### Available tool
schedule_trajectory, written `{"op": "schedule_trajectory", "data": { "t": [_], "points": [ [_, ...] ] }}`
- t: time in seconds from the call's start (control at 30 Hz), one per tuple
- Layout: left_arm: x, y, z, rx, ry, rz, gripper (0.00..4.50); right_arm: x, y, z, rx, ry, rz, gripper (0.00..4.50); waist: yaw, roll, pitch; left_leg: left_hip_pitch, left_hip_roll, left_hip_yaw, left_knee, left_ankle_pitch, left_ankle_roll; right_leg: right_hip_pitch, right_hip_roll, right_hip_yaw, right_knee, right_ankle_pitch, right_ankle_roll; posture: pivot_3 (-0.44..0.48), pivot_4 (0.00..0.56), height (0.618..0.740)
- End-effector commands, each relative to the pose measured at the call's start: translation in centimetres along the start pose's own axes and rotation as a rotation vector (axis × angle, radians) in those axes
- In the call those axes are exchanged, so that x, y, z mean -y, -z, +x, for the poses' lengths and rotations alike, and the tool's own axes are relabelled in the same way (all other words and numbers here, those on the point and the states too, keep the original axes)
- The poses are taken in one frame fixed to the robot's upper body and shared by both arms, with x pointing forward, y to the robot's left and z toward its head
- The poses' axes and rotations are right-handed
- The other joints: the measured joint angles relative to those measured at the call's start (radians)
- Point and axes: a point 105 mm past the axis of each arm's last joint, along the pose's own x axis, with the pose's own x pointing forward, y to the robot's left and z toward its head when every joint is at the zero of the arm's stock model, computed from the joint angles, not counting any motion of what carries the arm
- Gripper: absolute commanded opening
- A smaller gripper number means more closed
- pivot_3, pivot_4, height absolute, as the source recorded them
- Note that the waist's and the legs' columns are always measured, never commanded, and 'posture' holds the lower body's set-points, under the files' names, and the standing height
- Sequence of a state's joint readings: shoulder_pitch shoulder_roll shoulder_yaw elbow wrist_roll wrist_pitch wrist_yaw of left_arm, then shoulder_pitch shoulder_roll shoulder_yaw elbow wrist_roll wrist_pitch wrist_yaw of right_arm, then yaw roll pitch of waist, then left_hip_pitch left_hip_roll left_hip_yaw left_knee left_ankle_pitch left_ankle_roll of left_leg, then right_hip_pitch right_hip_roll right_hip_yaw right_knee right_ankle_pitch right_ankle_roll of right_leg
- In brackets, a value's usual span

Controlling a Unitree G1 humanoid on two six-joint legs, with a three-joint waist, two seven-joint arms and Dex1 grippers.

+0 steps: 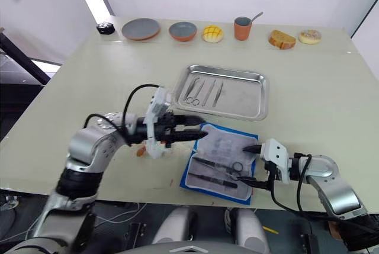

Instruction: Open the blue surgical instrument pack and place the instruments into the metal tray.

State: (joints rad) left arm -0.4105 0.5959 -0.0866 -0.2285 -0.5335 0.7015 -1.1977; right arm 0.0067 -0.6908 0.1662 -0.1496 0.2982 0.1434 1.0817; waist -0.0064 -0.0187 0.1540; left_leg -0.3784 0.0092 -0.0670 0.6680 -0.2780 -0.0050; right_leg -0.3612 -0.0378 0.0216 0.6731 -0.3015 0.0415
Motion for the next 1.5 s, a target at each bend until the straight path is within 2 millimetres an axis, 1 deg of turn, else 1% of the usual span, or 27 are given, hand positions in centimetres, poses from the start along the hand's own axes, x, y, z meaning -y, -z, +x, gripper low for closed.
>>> {"op": "schedule_trajectory", "data": {
  "t": [0.03, 0.1, 0.2, 0.23, 0.27, 0.3, 0.33, 0.4, 0.6, 0.73, 0.8, 0.9, 1.03, 1.1, 1.23, 1.43, 1.47, 1.5],
  "points": [
    [1.1, -0.6, -0.8, 0.026, 0.071, 0.104, 2.47, -1.9, 3.9, 0.0, -0.105, -0.046, 0.143, 4.50, 0.002, 0.000, 0.000, 0.000, 0.000, 0.000, 0.000, 0.000, 0.000, 0.000, 0.000, 0.000, 0.000, 0.000, 0.000, 0.000, 0.150, 0.740],
    [1.6, 0.0, -1.9, 0.007, 0.109, 0.121, 2.47, -2.0, 3.9, -0.2, -0.101, -0.048, 0.145, 4.50, 0.001, 0.000, 0.000, 0.000, 0.000, 0.001, 0.000, 0.000, 0.000, 0.000, 0.000, 0.001, 0.000, 0.000, 0.000, 0.000, 0.150, 0.740],
    [2.2, 0.6, -3.7, 0.003, 0.155, 0.097, 2.47, -2.2, 4.0, -0.4, -0.110, -0.061, 0.135, 4.50, 0.001, 0.000, 0.000, 0.000, 0.000, 0.000, -0.001, 0.000, 0.001, 0.000, 0.000, 0.000, 0.000, 0.000, 0.000, 0.000, 0.150, 0.740],
    [2.3, 0.8, -4.4, -0.009, 0.162, 0.095, 2.73, -2.2, 4.1, -0.4, -0.111, -0.061, 0.133, 4.50, 0.001, 0.000, 0.000, -0.001, 0.000, 0.000, -0.001, -0.001, 0.001, 0.000, 0.000, 0.000, -0.001, 0.000, 0.000, 0.000, 0.150, 0.740],
    [2.3, 1.0, -4.8, -0.019, 0.161, 0.095, 2.89, -2.2, 4.1, -0.5, -0.111, -0.060, 0.133, 4.50, 0.003, 0.000, 0.000, -0.001, 0.000, 0.000, -0.001, -0.001, 0.001, 0.000, 0.000, 0.000, -0.001, 0.000, 0.000, 0.000, 0.150, 0.740],
    [2.1, 1.1, -5.5, -0.031, 0.150, 0.099, 3.28, -2.1, 4.1, -0.5, -0.110, -0.058, 0.134, 4.50, 0.003, 0.000, 0.000, -0.001, 0.000, 0.000, -0.001, -0.001, 0.002, 0.000, 0.000, -0.001, -0.001, 0.000, 0.000, 0.000, 0.150, 0.740],
    [2.0, 1.2, -6.1, -0.041, 0.141, 0.099, 3.55, -2.0, 4.1, -0.5, -0.111, -0.056, 0.135, 4.50, 0.004, 0.000, 0.000, -0.001, 0.000, 0.000, -0.001, -0.001, 0.002, 0.000, 0.000, -0.001, -0.002, 0.000, 0.000, 0.000, 0.150, 0.740],
    [1.6, 1.4, -7.7, -0.075, 0.115, 0.096, 4.45, -2.0, 4.2, -0.7, -0.115, -0.055, 0.135, 4.50, 0.003, 0.001, 0.001, -0.001, 0.000, 0.001, -0.001, -0.001, 0.002, 0.000, 0.000, -0.002, -0.002, 0.000, 0.000, 0.000, 0.150, 0.740],
    [0.8, 1.4, -10.8, -0.123, 0.048, 0.079, 4.45, -1.9, 4.3, -1.0, -0.119, -0.054, 0.137, 4.50, 0.004, 0.001, 0.001, -0.001, 0.000, 0.001, -0.001, -0.002, 0.003, 0.000, 0.000, -0.004, -0.002, 0.000, 0.000, 0.000, 0.150, 0.740],
    [0.6, 1.4, -11.5, -0.131, 0.029, 0.078, 4.45, -1.9, 4.4, -1.1, -0.120, -0.052, 0.139, 4.50, 0.005, 0.001, 0.001, -0.001, 0.000, 0.001, -0.001, -0.002, 0.003, 0.000, 0.000, -0.005, -0.002, 0.000, 0.000, 0.000, 0.150, 0.740],
    [0.6, 1.6, -11.2, -0.142, 0.023, 0.107, 4.45, -1.9, 4.4, -1.1, -0.117, -0.050, 0.139, 4.50, 0.005, 0.001, 0.001, -0.001, 0.000, 0.001, -0.001, -0.002, 0.003, 0.000, 0.000, -0.005, -0.002, 0.000, 0.000, 0.000, 0.150, 0.740],
    [0.5, 1.6, -10.0, -0.146, 0.025, 0.128, 4.45, -1.8, 4.2, -1.0, -0.110, -0.048, 0.137, 4.50, 0.007, 0.001, 0.001, -0.001, 0.000, 0.001, -0.001, -0.002, 0.003, 0.000, 0.000, -0.004, -0.002, 0.000, 0.000, 0.000, 0.150, 0.740],
    [0.1, 1.1, -7.6, -0.137, 0.065, 0.173, 4.45, -1.5, 3.9, -0.7, -0.099, -0.041, 0.129, 4.50, 0.012, 0.000, 0.001, -0.001, 0.000, 0.001, 0.000, -0.002, 0.003, 0.000, 0.000, -0.005, -0.002, 0.000, 0.000, 0.000, 0.150, 0.740],
    [0.0, 1.0, -6.9, -0.135, 0.092, 0.187, 4.45, -1.4, 3.8, -0.6, -0.095, -0.037, 0.126, 4.50, 0.011, 0.000, 0.001, -0.001, 0.001, 0.002, 0.000, -0.002, 0.003, 0.000, 0.001, -0.004, -0.001, 0.000, 0.000, 0.000, 0.150, 0.740],
    [0.1, 1.1, -5.9, -0.138, 0.145, 0.203, 4.45, -1.3, 3.5, -0.4, -0.089, -0.030, 0.121, 4.50, 0.006, 0.000, 0.001, -0.001, 0.001, 0.002, 0.000, -0.002, 0.003, 0.000, 0.002, -0.004, -0.001, 0.000, 0.000, 0.000, 0.150, 0.740],
    [0.0, 0.8, -4.6, -0.110, 0.177, 0.226, 4.45, -1.3, 3.1, -0.3, -0.072, -0.012, 0.114, 4.50, 0.003, 0.000, 0.001, -0.001, 0.000, 0.002, 0.000, -0.002, 0.003, 0.000, 0.002, -0.004, -0.001, 0.000, 0.000, 0.000, 0.150, 0.740],
    [0.1, 0.9, -4.3, -0.105, 0.185, 0.234, 4.45, -1.4, 2.9, -0.3, -0.066, -0.007, 0.112, 4.50, 0.003, 0.000, 0.001, -0.001, 0.000, 0.002, 0.000, -0.002, 0.003, 0.000, 0.002, -0.004, -0.001, 0.000, 0.000, 0.000, 0.150, 0.740],
    [0.3, 1.3, -3.9, -0.105, 0.207, 0.224, 4.45, -1.3, 2.2, -0.4, -0.033, 0.011, 0.112, 4.50, 0.003, 0.000, 0.001, -0.001, 0.001, 0.002, 0.000, -0.002, 0.003, 0.000, 0.002, -0.004, -0.001, 0.000, 0.000, 0.000, 0.150, 0.740]
  ]
}}
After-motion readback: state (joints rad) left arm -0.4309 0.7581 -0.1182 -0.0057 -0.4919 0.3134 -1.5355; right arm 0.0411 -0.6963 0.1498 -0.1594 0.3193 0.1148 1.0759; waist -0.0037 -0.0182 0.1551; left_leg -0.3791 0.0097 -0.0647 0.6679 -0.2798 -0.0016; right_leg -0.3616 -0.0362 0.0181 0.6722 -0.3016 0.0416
